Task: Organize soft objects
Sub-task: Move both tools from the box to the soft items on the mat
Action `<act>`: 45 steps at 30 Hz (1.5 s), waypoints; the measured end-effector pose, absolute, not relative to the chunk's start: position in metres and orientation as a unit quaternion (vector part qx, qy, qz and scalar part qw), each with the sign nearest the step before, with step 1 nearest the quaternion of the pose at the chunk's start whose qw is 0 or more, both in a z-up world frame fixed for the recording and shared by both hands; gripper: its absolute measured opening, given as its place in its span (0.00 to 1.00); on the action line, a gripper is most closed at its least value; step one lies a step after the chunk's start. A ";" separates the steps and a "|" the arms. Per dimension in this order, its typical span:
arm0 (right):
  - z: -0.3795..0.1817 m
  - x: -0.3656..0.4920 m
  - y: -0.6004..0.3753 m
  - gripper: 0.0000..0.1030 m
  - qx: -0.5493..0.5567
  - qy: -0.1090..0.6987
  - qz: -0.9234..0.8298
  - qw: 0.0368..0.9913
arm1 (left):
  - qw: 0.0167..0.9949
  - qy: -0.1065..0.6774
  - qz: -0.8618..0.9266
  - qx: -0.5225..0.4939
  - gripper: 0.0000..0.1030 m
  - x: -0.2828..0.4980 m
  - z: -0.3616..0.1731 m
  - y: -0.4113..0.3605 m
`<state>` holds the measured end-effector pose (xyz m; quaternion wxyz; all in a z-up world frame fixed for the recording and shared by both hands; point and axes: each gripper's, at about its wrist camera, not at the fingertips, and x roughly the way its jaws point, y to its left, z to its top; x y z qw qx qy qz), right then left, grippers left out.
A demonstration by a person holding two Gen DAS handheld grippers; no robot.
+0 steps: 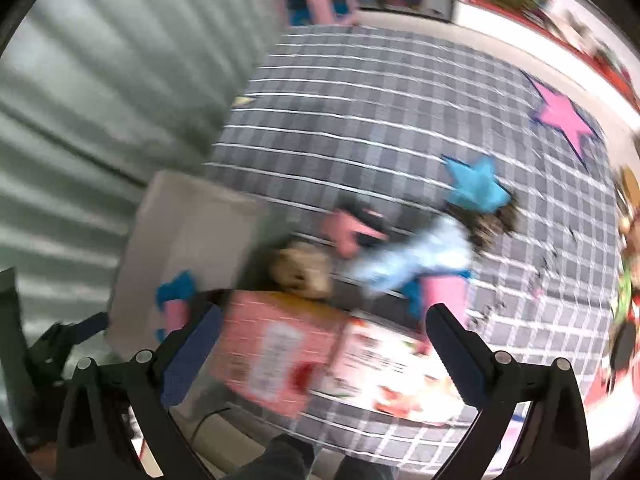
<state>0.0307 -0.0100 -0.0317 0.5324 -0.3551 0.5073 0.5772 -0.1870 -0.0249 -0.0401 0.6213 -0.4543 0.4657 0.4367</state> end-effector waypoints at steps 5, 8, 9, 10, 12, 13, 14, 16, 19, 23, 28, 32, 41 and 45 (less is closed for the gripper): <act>-0.062 0.084 -0.024 1.00 -0.341 0.551 0.529 0.548 | 0.631 0.477 0.421 -0.443 1.00 -0.159 -0.034 -0.021; -0.079 0.103 -0.029 1.00 -0.342 0.569 0.510 0.548 | 0.633 0.487 0.418 -0.432 1.00 -0.144 -0.032 -0.019; -0.087 0.108 -0.029 1.00 -0.344 0.573 0.504 0.547 | 0.634 0.491 0.417 -0.428 1.00 -0.139 -0.031 -0.018; -0.092 0.111 -0.028 1.00 -0.345 0.576 0.502 0.545 | 0.634 0.496 0.415 -0.424 1.00 -0.132 -0.030 -0.016; -0.106 0.114 -0.024 1.00 -0.352 0.581 0.498 0.539 | 0.635 0.501 0.414 -0.419 1.00 -0.122 -0.029 -0.016; -0.113 0.114 -0.021 1.00 -0.356 0.582 0.497 0.536 | 0.634 0.503 0.413 -0.417 1.00 -0.117 -0.029 -0.014; -0.118 0.113 -0.020 1.00 -0.358 0.583 0.496 0.534 | 0.634 0.506 0.411 -0.416 1.00 -0.112 -0.028 -0.013; -0.131 0.111 -0.012 1.00 -0.364 0.588 0.497 0.524 | 0.633 0.510 0.409 -0.414 1.00 -0.103 -0.028 -0.012; -0.153 0.103 0.001 1.00 -0.377 0.592 0.498 0.509 | 0.630 0.522 0.405 -0.408 1.00 -0.086 -0.028 -0.008; -0.183 0.105 0.013 1.00 -0.401 0.590 0.487 0.504 | 0.627 0.535 0.402 -0.398 1.00 -0.064 -0.031 -0.002; -0.199 0.135 0.010 1.00 -0.401 0.590 0.460 0.529 | 0.629 0.550 0.390 -0.386 1.00 -0.030 -0.036 0.006; -0.201 0.179 -0.004 1.00 -0.377 0.603 0.447 0.542 | 0.630 0.566 0.378 -0.374 1.00 0.002 -0.045 0.010; -0.206 0.273 -0.047 1.00 -0.367 0.614 0.379 0.588 | 0.613 0.621 0.359 -0.332 1.00 0.078 -0.086 0.017; -0.205 0.310 -0.070 1.00 -0.342 0.630 0.355 0.600 | 0.599 0.643 0.359 -0.315 1.00 0.101 -0.113 0.021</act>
